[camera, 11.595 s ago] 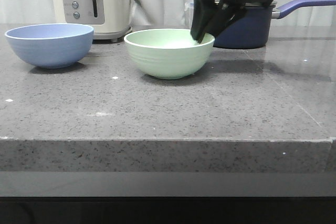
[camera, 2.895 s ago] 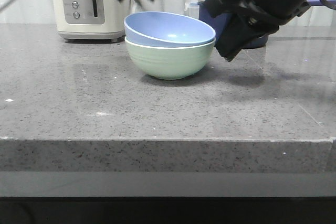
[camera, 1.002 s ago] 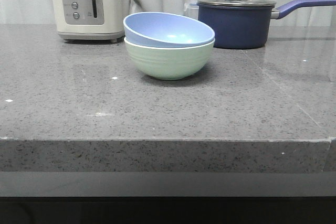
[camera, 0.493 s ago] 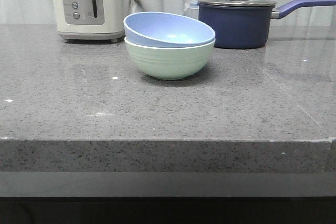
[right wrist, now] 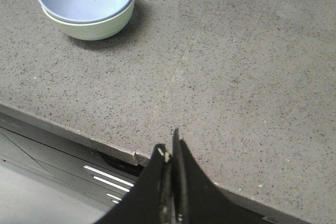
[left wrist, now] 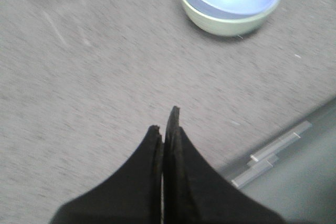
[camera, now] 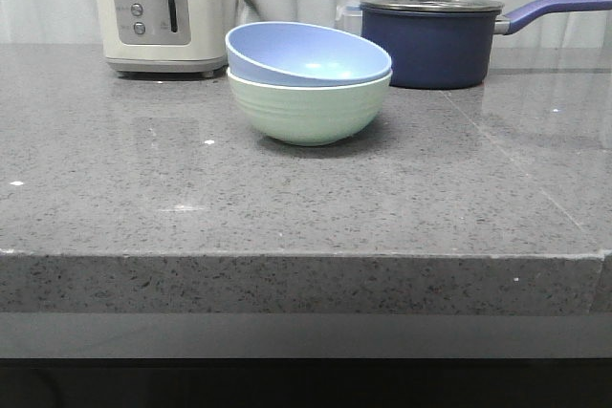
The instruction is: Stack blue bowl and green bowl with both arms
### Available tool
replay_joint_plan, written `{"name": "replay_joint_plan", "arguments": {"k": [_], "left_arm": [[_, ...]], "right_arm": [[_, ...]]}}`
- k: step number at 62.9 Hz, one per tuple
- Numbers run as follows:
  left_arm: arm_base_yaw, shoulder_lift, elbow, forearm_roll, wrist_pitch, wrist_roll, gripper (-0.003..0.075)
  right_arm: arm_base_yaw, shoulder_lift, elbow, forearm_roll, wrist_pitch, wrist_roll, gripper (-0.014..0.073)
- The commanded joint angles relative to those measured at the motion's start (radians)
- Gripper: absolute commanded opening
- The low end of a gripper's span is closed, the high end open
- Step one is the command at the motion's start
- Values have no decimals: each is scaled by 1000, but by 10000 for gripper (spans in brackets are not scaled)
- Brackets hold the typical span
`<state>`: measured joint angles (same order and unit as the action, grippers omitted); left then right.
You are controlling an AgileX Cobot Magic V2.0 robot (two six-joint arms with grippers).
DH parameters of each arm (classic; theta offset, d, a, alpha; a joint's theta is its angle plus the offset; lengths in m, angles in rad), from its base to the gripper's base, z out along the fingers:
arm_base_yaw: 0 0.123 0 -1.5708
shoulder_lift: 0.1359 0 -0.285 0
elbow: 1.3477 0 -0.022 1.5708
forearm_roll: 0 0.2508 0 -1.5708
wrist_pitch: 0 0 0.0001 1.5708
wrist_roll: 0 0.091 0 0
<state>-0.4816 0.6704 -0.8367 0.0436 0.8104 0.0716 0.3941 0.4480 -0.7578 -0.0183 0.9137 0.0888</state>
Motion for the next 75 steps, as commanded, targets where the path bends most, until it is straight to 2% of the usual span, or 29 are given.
{"name": "replay_joint_plan", "arguments": {"k": [1, 7, 11, 16, 23, 30, 57, 60, 69, 75], "left_arm": [[68, -92, 58, 25, -252, 24, -20], [180, -228, 249, -15, -520, 97, -20], [259, -330, 394, -61, -675, 99, -20], [336, -439, 533, -151, -765, 99, -20], [387, -552, 667, -221, -787, 99, -20], [411, -630, 732, -242, -785, 95, -20], [409, -694, 847, -309, -816, 83, -20], [411, -694, 847, -297, -810, 64, -20], [413, -694, 847, -140, -810, -83, -20], [413, -694, 847, -121, -810, -94, -20]], "right_arm": [[-5, 6, -24, -16, -63, -2, -54], [-5, 6, -24, -14, -63, -2, -54], [-5, 6, -24, -14, -63, -2, -54], [-5, 6, -24, -14, -63, -2, -54], [-5, 6, -24, -14, -63, -2, -54], [-5, 6, -24, -14, -63, -2, -54], [-5, 6, -24, -14, -63, -2, -54], [-5, 6, -24, -14, -63, -2, -54], [-5, 6, -24, -14, -63, -2, -54], [-5, 6, -24, -14, -63, -2, -54]]}}
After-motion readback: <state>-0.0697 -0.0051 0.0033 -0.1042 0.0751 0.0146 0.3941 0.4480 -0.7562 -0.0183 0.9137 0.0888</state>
